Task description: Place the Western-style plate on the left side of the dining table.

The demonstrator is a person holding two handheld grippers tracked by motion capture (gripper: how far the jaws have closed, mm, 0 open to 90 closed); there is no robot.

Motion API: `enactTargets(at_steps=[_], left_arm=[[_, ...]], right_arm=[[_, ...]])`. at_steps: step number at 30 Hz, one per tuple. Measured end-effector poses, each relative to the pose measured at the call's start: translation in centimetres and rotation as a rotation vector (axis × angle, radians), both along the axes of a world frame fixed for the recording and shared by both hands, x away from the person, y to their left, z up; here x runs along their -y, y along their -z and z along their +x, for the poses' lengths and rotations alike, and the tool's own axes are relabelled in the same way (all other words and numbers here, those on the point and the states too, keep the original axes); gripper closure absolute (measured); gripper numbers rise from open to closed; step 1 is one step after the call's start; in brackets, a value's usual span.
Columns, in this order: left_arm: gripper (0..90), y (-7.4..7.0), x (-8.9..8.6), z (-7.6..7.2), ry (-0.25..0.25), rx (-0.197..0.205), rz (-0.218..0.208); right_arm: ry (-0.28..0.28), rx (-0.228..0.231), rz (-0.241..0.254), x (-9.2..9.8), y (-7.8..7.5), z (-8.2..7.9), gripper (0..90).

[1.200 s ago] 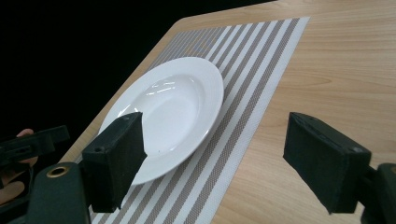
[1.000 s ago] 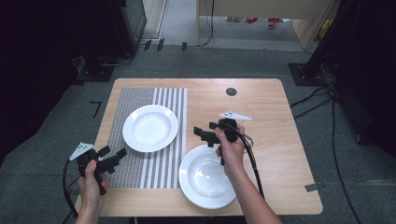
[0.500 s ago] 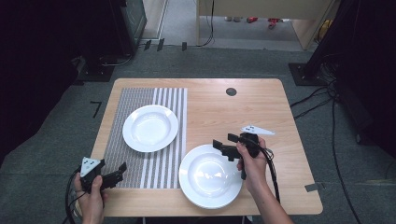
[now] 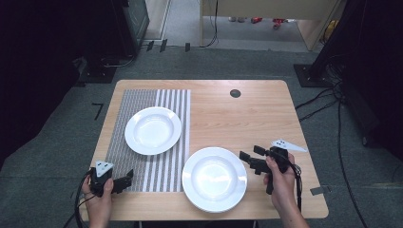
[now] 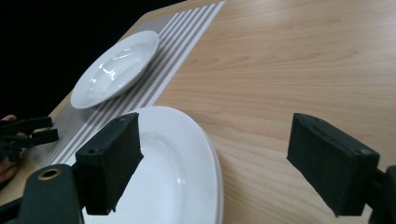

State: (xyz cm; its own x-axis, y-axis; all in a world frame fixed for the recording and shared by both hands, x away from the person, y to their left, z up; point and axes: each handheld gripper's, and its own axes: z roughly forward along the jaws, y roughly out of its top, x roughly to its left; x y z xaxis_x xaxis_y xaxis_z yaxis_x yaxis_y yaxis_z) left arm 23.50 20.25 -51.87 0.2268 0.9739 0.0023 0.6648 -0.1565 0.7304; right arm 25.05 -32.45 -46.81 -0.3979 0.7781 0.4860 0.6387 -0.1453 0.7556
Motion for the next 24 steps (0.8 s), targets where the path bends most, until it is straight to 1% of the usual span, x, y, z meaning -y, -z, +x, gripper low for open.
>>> enactTargets(at_steps=[3,5,8,10,13,17,21,22,24], left_arm=[[10.2,0.0,0.0,0.0,-0.002,0.001,-0.003],[10.1,0.0,0.0,0.0,-0.003,0.001,-0.002],[10.1,0.0,0.0,0.0,-0.003,0.001,-0.002],[10.1,0.0,0.0,0.0,-0.003,0.001,-0.002],[10.1,0.0,0.0,0.0,-0.003,0.0,-0.002],[10.1,0.0,0.0,0.0,-0.003,0.001,-0.002],[10.1,0.0,0.0,0.0,-0.003,0.001,-0.002],[10.1,0.0,0.0,0.0,-0.003,0.0,-0.002],[10.1,0.0,0.0,0.0,-0.003,0.001,-0.002]], right_arm=[[0.026,-0.013,-0.011,1.0,0.6,-0.5,17.5],[0.045,-0.016,-0.03,1.6,1.0,-0.8,17.5],[0.061,-0.021,-0.038,2.3,1.3,-1.2,17.5],[0.081,-0.008,-0.077,2.6,1.4,-1.4,17.6],[0.102,-0.013,-0.087,3.3,1.8,-1.5,17.6],[0.143,-0.019,-0.142,4.3,2.5,-1.5,17.9],[0.183,-0.041,-0.143,5.7,3.2,-1.5,18.1],[0.192,-0.043,-0.14,6.0,3.3,-1.5,18.1],[0.206,-0.04,-0.153,6.7,3.5,-1.6,18.0]])
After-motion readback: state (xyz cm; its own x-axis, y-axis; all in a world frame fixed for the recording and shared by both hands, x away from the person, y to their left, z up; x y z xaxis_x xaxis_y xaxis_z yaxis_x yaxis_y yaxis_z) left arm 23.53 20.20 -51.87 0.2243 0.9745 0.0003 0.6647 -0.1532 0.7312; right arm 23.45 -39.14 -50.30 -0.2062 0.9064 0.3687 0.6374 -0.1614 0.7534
